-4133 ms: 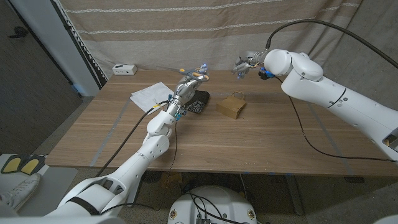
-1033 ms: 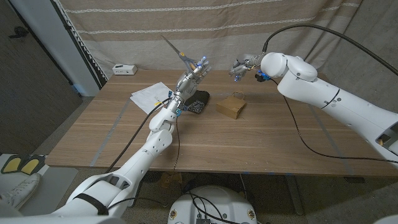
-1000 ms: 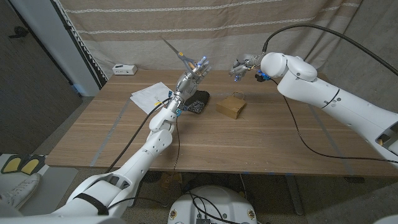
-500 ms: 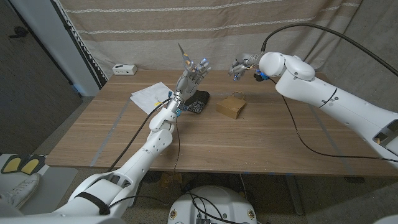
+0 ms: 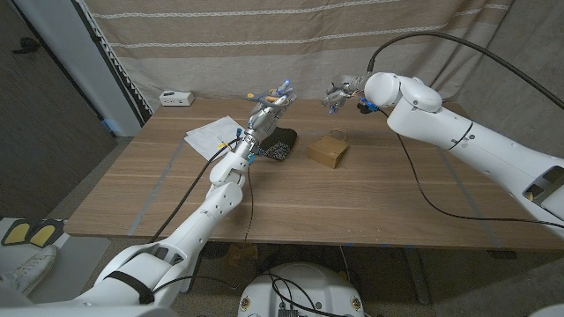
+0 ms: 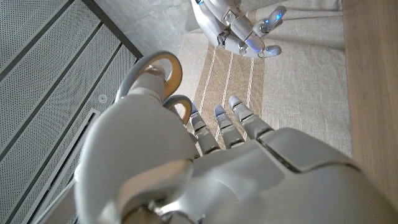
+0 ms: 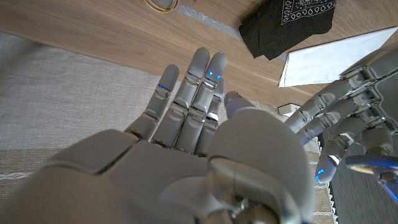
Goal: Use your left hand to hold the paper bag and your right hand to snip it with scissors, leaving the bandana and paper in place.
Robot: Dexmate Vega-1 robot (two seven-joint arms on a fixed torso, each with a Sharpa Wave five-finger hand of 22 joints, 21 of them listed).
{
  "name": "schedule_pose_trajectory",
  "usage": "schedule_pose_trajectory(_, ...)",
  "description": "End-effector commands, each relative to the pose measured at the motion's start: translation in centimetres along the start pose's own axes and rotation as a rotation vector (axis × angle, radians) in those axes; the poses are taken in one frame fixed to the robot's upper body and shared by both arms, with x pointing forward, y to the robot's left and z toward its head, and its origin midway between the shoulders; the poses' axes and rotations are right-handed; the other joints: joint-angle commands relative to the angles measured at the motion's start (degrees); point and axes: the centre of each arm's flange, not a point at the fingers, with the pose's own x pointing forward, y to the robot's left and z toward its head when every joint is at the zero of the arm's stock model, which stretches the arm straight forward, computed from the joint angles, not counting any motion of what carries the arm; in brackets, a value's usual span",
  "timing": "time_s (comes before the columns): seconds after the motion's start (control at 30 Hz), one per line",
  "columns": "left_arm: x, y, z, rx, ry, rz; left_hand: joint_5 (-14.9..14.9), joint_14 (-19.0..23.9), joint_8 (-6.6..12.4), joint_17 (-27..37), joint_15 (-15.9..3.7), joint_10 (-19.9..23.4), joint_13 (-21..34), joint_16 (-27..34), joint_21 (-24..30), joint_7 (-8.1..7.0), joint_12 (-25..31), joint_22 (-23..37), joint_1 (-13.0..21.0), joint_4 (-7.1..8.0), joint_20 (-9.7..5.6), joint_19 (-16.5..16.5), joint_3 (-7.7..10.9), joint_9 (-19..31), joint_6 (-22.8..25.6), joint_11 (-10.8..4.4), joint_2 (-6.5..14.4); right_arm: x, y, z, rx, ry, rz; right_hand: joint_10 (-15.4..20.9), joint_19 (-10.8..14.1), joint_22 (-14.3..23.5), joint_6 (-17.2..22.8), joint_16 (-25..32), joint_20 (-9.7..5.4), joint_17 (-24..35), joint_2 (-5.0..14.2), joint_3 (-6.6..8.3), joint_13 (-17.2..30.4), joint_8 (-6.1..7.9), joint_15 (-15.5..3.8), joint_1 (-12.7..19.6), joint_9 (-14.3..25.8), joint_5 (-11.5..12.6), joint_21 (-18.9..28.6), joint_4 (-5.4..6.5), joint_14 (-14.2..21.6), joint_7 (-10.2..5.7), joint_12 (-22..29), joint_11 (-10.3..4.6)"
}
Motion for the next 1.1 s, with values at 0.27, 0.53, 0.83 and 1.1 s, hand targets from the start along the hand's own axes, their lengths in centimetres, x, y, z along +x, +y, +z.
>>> schedule_pose_trajectory(0.27, 0.5, 0.01, -0.07, 0.008, 0.006, 0.001, -0.3, 0.6, 3.29, 0.2, -9.43, 3.9, 0.5, 0.3, 0.5, 0.23, 1.3, 0.1, -8.8, 4.68, -1.92, -0.2, -1.44, 0.0, 5.8, -0.25, 1.5, 0.2, -0.12, -0.01, 0.002, 0.001, 0.001, 0.0, 0.2, 0.1, 0.5, -0.2, 0.22, 0.3, 0.14, 0.12, 0.3, 0.36, -5.05, -0.1, 0.0, 0.3, -0.4, -0.32, -0.1, -0.18, 0.4, -0.06)
schedule_pose_trajectory(0.53, 0.5, -0.08, -0.1, 0.016, 0.008, 0.001, 1.3, 0.5, 2.68, 0.1, -9.56, 4.2, 0.6, 0.2, 0.5, 0.15, 1.0, 0.1, -13.3, 5.98, -1.99, -0.3, -4.68, -0.6, 6.0, -0.23, -2.4, 0.04, -0.08, -0.09, 0.002, 0.001, 0.001, 0.1, 0.2, 0.1, 0.3, -0.2, 0.29, 0.3, 0.17, 0.15, 0.2, 0.31, -5.01, -0.1, 0.0, 0.3, -0.6, -0.36, 0.0, -0.19, 0.5, -0.1)
schedule_pose_trajectory(0.83, 0.47, -0.3, -0.25, 0.011, 0.011, 0.014, 4.8, 6.0, 2.15, 1.7, -10.07, 17.3, 4.6, 2.3, 0.3, 0.06, 6.2, 0.0, -8.7, 3.55, -1.83, -0.3, -3.39, -0.1, 3.7, -0.46, -0.4, -0.15, 0.1, -0.26, 0.006, 0.003, 0.002, 0.1, 0.2, 0.1, 0.4, -0.3, 0.31, 0.3, 0.12, 0.1, 0.1, 0.35, -4.97, -0.2, -0.1, 0.3, -0.7, -0.34, -0.1, -0.16, 0.6, 0.0)
schedule_pose_trajectory(1.1, 0.45, -0.55, -0.44, 0.007, 0.007, 0.034, 5.1, 18.4, 3.91, 8.9, -10.35, 23.0, 22.5, 3.8, 0.8, 0.36, 20.2, 0.7, -4.6, 1.21, -1.74, 0.5, -0.91, 1.1, 6.4, -0.23, -0.2, -0.46, 0.1, -0.42, 0.007, 0.006, -0.001, -0.1, 0.2, 0.1, 0.3, -0.2, 0.35, 0.4, 0.15, 0.13, 0.1, 0.33, -5.01, -0.2, -0.2, 0.3, -0.9, -0.38, 0.0, -0.18, 0.6, -0.04)
